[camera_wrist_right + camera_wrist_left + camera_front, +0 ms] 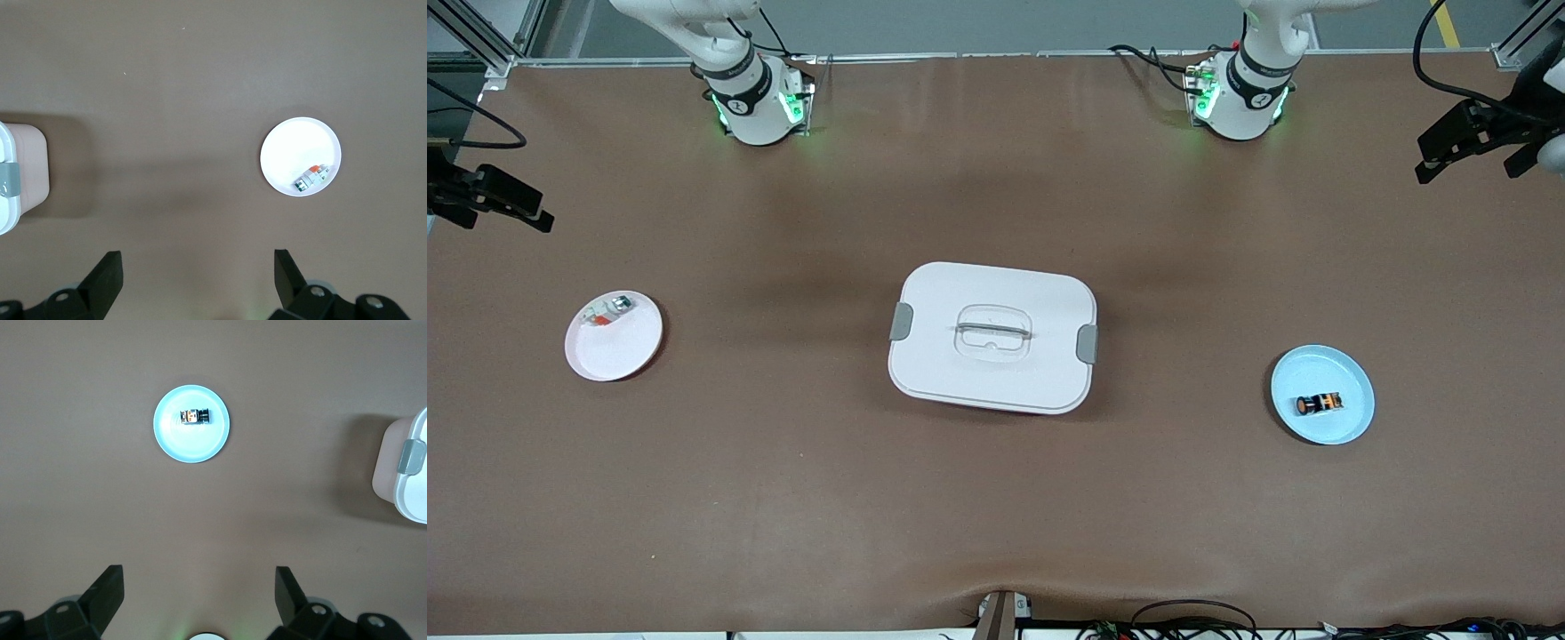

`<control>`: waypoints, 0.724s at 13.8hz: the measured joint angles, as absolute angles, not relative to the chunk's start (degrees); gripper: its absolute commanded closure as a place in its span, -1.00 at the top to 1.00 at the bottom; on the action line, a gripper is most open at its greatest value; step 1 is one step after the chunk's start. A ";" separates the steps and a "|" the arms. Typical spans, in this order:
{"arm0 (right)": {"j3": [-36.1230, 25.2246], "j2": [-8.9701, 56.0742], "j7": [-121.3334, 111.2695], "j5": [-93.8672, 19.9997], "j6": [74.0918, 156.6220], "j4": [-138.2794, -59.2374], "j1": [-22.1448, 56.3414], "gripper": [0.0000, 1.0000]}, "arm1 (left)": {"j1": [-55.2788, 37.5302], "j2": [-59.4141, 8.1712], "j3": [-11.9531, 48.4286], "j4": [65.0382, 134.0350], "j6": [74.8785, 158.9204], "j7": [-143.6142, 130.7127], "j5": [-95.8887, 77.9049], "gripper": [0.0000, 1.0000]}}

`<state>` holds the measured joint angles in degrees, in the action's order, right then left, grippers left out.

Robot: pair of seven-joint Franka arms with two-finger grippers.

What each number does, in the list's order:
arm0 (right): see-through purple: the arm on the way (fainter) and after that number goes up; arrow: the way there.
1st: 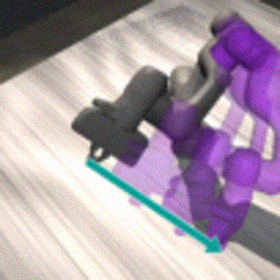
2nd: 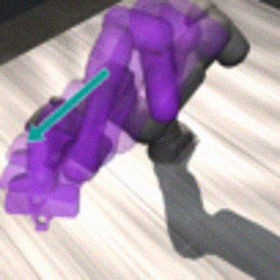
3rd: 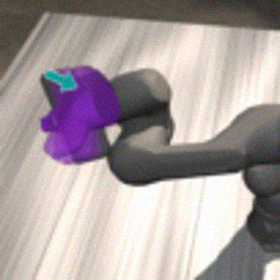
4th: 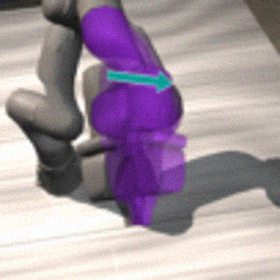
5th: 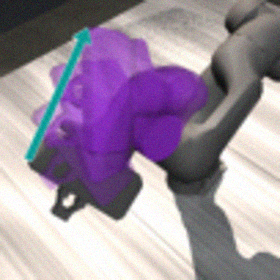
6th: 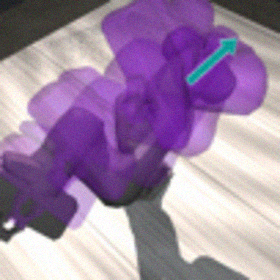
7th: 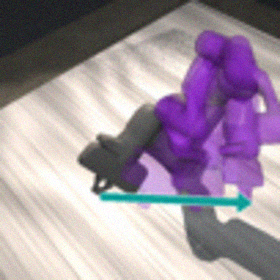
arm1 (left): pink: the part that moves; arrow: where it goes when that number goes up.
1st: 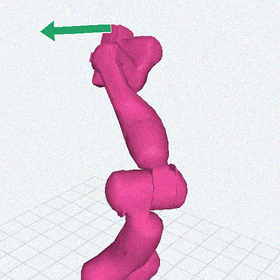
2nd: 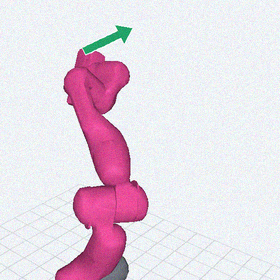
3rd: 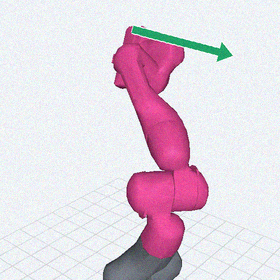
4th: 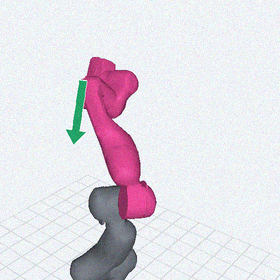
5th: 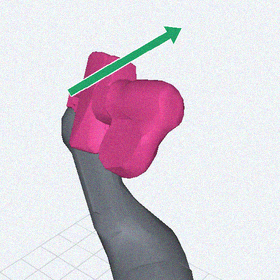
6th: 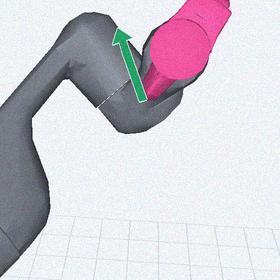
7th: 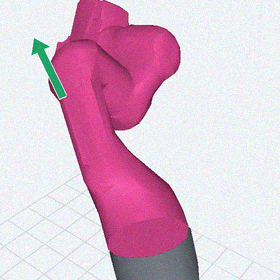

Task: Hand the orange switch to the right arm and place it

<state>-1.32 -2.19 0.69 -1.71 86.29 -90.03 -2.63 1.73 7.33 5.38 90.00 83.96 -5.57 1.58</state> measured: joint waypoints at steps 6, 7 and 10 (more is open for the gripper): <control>-1.32 -2.19 0.69 -1.71 86.94 -90.18 -2.63 1.00 | 1.79 7.30 5.38 90.00 83.57 -5.55 1.58 1.00; -1.32 -2.19 0.69 -1.71 86.95 -90.21 -2.63 1.00 | 1.84 7.13 5.37 90.00 83.54 -5.51 1.58 1.00; -1.33 -2.22 0.70 -1.71 86.96 -90.37 -2.63 1.00 | 2.22 4.67 5.35 90.17 85.22 -5.47 1.58 1.00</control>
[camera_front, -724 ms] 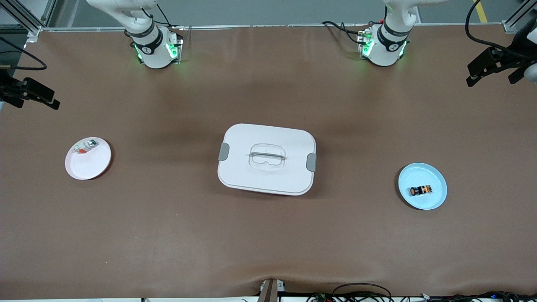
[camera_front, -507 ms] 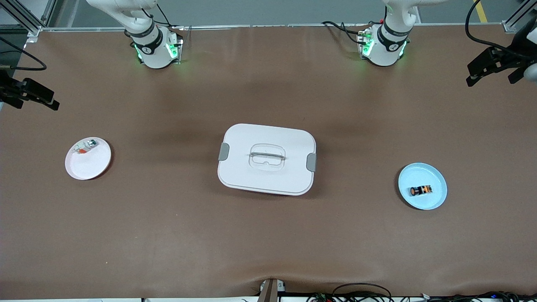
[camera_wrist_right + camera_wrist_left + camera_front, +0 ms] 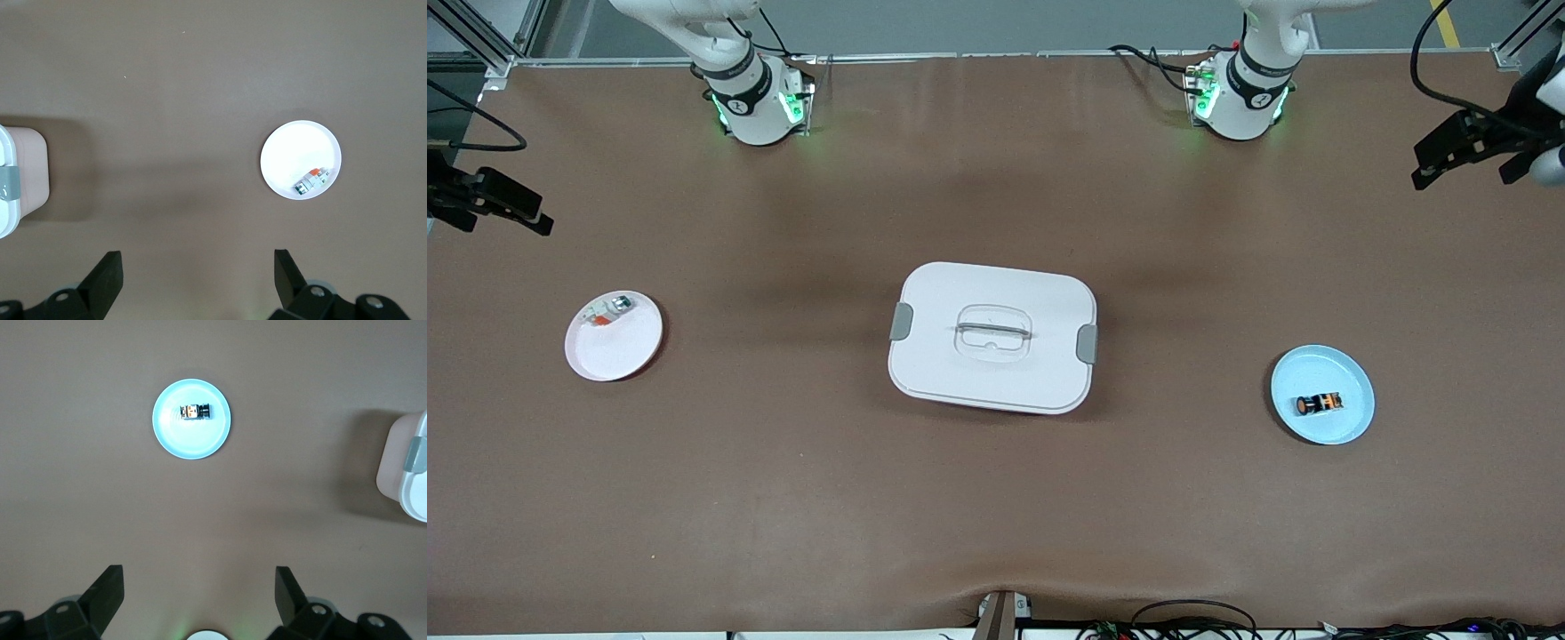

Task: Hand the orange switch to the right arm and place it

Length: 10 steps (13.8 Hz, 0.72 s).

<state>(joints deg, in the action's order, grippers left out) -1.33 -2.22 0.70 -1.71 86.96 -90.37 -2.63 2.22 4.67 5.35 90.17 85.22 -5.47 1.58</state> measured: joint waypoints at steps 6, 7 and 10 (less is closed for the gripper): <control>-1.35 -2.43 1.19 -1.71 86.76 -91.02 -2.65 1.00 | 6.75 -5.64 5.24 98.57 107.76 -1.22 1.58 1.00; -1.34 -2.45 2.32 -1.71 86.75 -91.18 -2.65 1.00 | 7.01 -7.83 5.22 99.63 111.20 -0.65 1.58 1.00; -1.30 -2.49 4.13 -1.71 86.66 -91.40 -2.65 1.00 | 7.10 -15.03 5.22 100.48 119.90 0.08 1.58 1.00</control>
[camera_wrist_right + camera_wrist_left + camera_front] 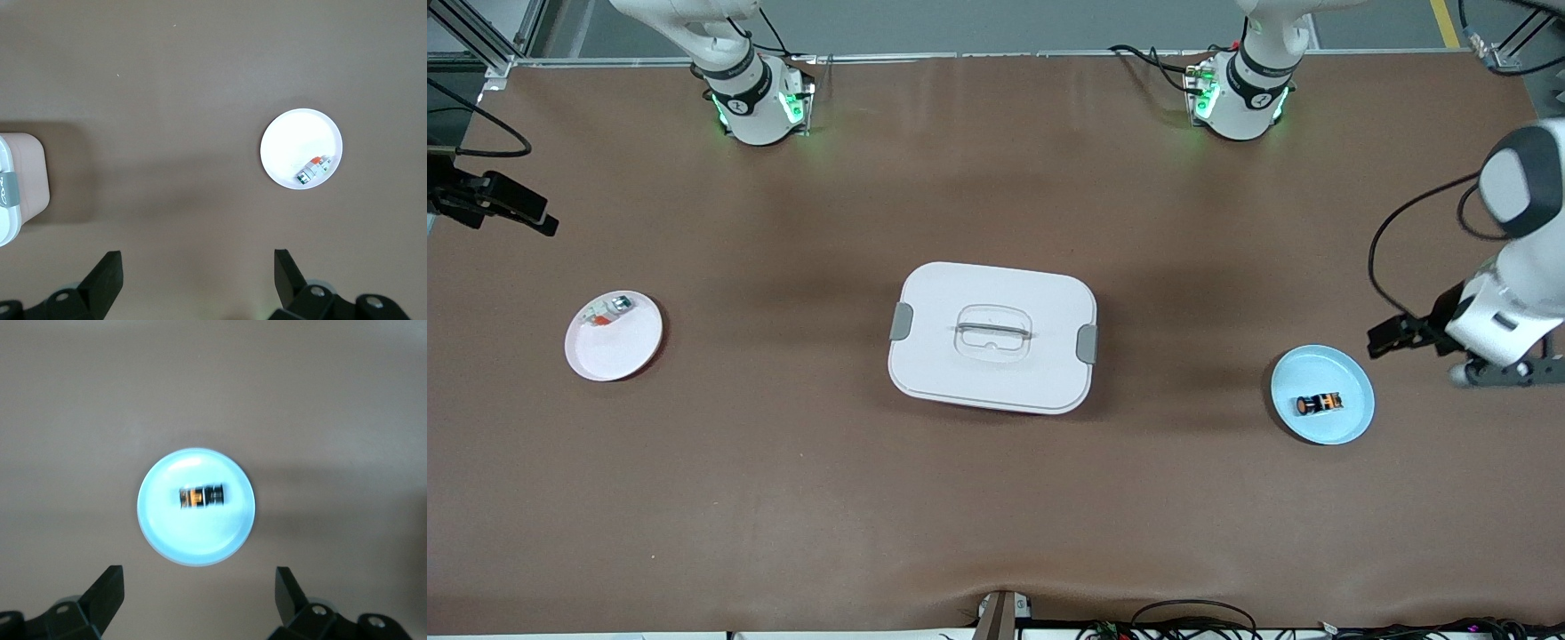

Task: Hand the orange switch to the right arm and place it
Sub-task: 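Reach the left gripper down to the orange switch on the blue plate, then close the left gripper on the orange switch and lift it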

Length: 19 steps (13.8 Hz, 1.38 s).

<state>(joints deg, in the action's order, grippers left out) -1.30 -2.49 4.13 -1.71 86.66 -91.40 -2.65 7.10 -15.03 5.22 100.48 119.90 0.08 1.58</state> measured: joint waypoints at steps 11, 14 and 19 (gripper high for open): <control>-1.02 -2.50 4.33 -1.71 86.78 -92.19 -2.59 1.00 | 7.73 -31.84 5.18 100.41 135.03 0.89 1.58 1.00; -1.00 -2.50 4.36 -1.71 86.81 -92.24 -2.59 1.00 | 7.97 -34.13 5.15 100.35 136.75 0.92 1.59 1.00; -0.79 -2.50 4.36 -1.71 86.99 -92.26 -2.44 1.00 | 7.98 -35.89 5.14 100.32 137.13 0.92 1.59 1.00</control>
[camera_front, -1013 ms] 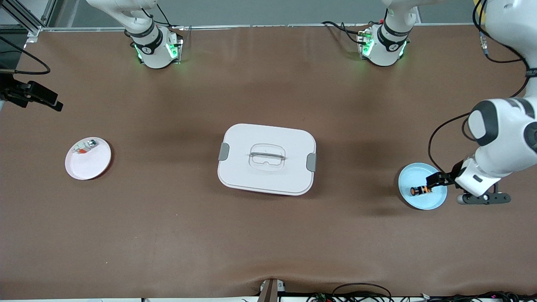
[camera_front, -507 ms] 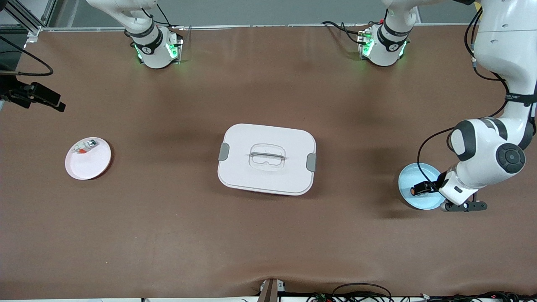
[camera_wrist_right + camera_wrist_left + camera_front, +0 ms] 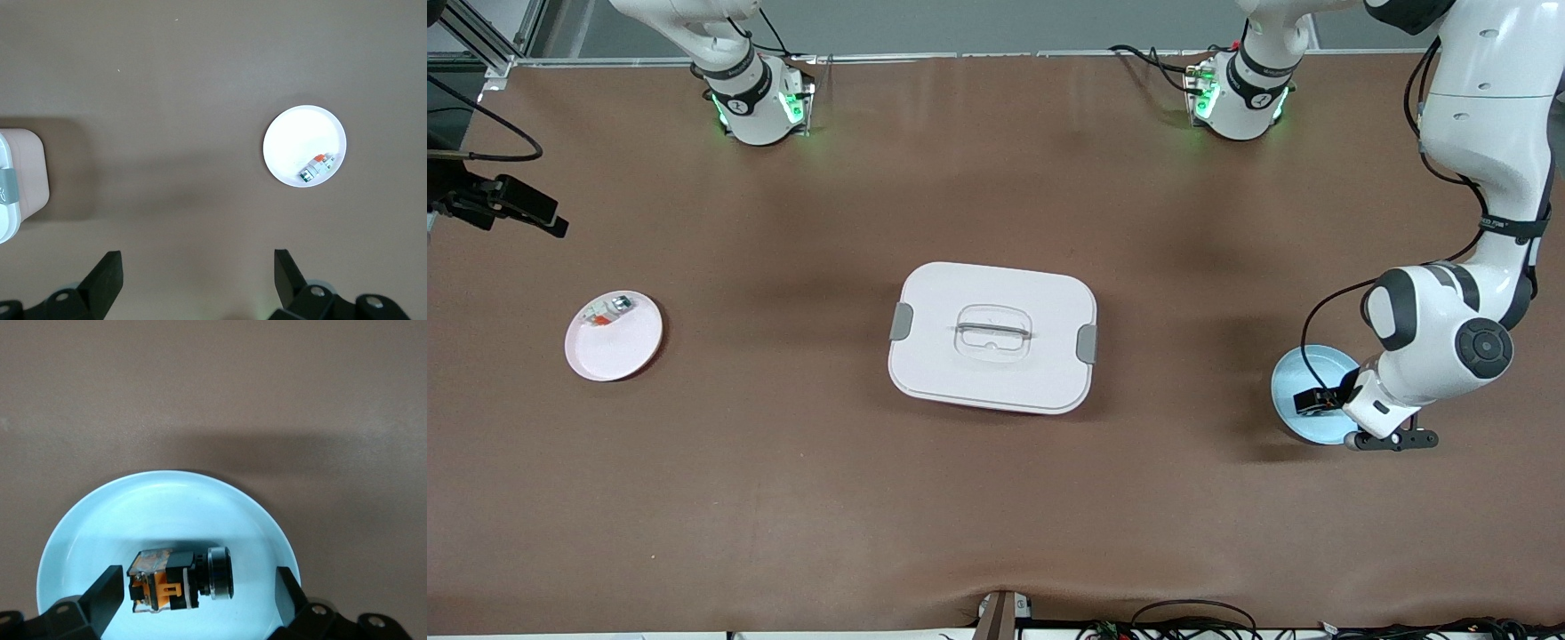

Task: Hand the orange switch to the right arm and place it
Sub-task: 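Close the left gripper on the orange switch and lift it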

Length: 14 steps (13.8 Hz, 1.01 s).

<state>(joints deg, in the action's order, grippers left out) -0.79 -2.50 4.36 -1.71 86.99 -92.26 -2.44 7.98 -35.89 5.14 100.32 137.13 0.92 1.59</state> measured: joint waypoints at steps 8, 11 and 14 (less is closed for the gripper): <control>-0.76 -2.50 4.41 -1.71 87.26 -92.29 -2.43 1.00 | 9.59 -37.15 5.08 100.30 137.14 0.92 1.59 1.00; -0.76 -2.50 4.41 -1.71 87.27 -92.30 -2.43 1.00 | 9.58 -37.15 5.11 100.28 137.14 0.92 1.59 1.00; -0.76 -2.50 4.42 -1.71 87.27 -92.31 -2.43 1.00 | 9.51 -37.16 5.21 100.22 137.14 0.92 1.59 1.00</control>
